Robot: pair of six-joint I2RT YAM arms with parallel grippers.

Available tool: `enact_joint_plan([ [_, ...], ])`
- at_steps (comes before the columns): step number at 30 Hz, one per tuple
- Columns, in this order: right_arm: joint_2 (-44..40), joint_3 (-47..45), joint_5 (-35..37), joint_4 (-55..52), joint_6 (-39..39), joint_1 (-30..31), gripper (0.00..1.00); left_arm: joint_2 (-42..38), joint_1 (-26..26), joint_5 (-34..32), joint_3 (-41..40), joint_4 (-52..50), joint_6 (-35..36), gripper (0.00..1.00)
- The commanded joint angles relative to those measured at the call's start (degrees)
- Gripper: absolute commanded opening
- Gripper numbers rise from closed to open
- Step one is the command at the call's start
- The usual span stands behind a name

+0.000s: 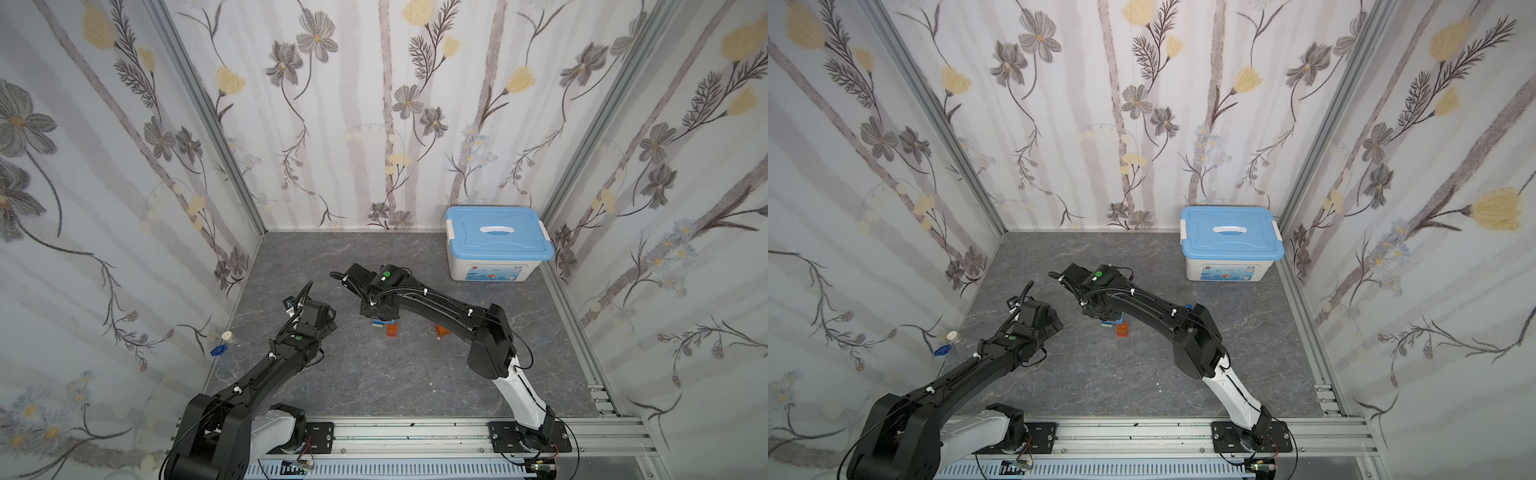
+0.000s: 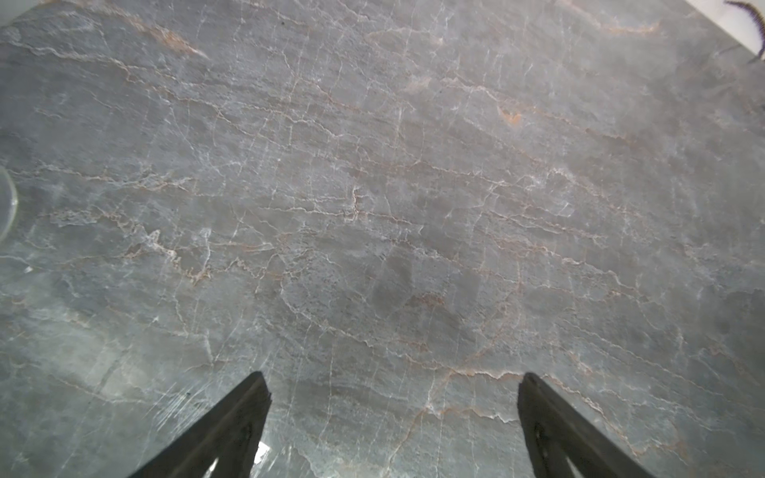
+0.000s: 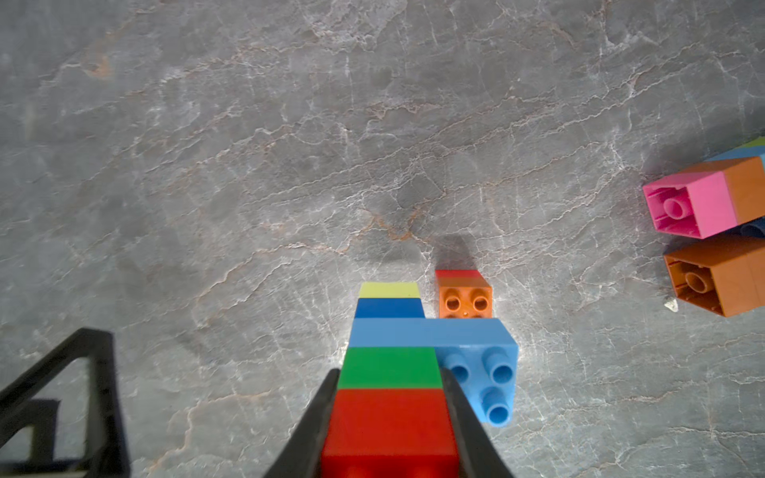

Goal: Assemble the letter h with lego
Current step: Assemble the lego brick with the lego brick.

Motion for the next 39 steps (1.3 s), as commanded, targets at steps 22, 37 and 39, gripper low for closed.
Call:
enact_joint_plan([
  [22, 8.36, 4.08, -1.45, -3.54, 2.36, 0.17, 0.16, -0.95, 0.46, 0.99, -1.24, 3.83, -0.23, 0.96],
  [37, 7.8, 4.07, -4.07, -2.7, -1.3, -0.09, 0.17, -0.2, 0.46, 0.83, -1.14, 3.68, -0.16, 0.96],
  [39, 7.46, 4.06, -4.26, -2.5, -1.92, -0.06, 0.18, -0.37, 0.47, 0.59, -1.57, 4.08, -0.46, 0.96],
])
